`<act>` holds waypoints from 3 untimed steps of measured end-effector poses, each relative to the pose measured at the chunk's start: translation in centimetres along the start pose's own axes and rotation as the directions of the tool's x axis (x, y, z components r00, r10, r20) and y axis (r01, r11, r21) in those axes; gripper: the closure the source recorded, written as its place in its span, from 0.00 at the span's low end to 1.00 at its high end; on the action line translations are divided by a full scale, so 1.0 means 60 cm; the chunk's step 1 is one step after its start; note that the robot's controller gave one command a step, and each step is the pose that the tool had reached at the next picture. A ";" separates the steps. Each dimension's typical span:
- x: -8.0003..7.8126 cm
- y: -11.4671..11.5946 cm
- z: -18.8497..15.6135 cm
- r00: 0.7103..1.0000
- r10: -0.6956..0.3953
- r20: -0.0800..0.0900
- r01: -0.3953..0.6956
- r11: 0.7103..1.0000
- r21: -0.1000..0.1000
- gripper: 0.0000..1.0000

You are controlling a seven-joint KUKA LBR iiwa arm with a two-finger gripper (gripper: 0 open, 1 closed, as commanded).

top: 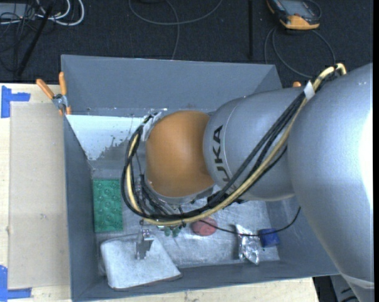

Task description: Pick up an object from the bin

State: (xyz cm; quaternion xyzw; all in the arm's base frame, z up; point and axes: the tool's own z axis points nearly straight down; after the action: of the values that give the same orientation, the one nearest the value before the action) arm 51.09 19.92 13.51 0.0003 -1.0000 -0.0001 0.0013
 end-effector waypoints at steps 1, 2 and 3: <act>-0.061 0.041 0.045 0.999 -0.039 0.025 0.040 0.999 -0.004 0.00; -0.041 0.050 0.094 0.988 0.150 0.021 -0.150 0.989 -0.006 0.00; -0.046 0.051 0.092 0.987 0.156 0.036 -0.155 0.988 -0.015 1.00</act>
Offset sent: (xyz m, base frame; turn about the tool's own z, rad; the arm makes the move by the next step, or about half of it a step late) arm 0.0535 0.0454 -0.0620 -0.0660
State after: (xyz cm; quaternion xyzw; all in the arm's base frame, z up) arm 53.82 23.01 8.00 -0.0778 -0.9968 -0.0061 -0.0171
